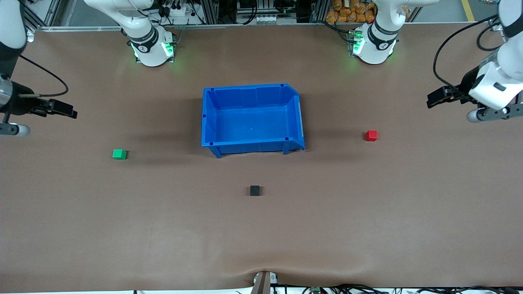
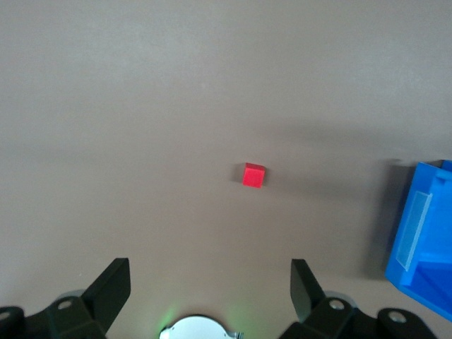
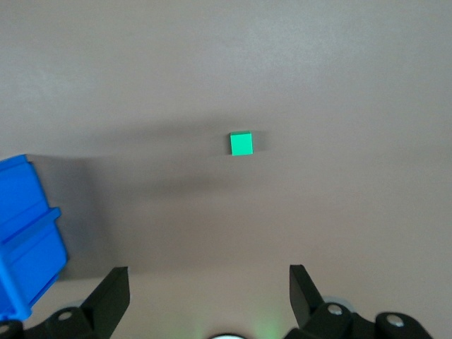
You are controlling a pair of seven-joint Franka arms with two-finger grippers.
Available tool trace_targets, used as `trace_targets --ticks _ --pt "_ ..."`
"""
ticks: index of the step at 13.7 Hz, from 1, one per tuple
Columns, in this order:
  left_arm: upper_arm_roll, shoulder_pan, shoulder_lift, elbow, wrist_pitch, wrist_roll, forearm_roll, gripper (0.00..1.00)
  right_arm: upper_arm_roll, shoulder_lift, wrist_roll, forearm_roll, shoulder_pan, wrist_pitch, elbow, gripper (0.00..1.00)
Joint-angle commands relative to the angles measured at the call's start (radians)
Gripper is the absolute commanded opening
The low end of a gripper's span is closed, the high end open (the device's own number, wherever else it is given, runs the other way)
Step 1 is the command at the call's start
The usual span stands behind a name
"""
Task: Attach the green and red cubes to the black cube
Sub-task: 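Move the right gripper to the green cube while the left gripper reaches the red cube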
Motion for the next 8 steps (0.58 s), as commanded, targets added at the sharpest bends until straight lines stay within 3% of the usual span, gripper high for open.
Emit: trace_targets --ticks 1,4,8 --pt "-0.006 0.005 -0.018 -0.112 0.104 -0.014 -0.007 1.00 0.014 -0.017 -0.019 -0.003 -0.025 0.106 -0.105 1.00" --pt "-0.006 0.005 -0.012 -0.226 0.237 -0.014 -0.007 1.00 0.014 -0.016 -0.022 -0.003 -0.025 0.267 -0.223 1.00" --pt "-0.008 0.005 0.047 -0.264 0.318 -0.019 -0.020 1.00 0.014 0.018 -0.066 -0.006 -0.024 0.474 -0.350 1.00"
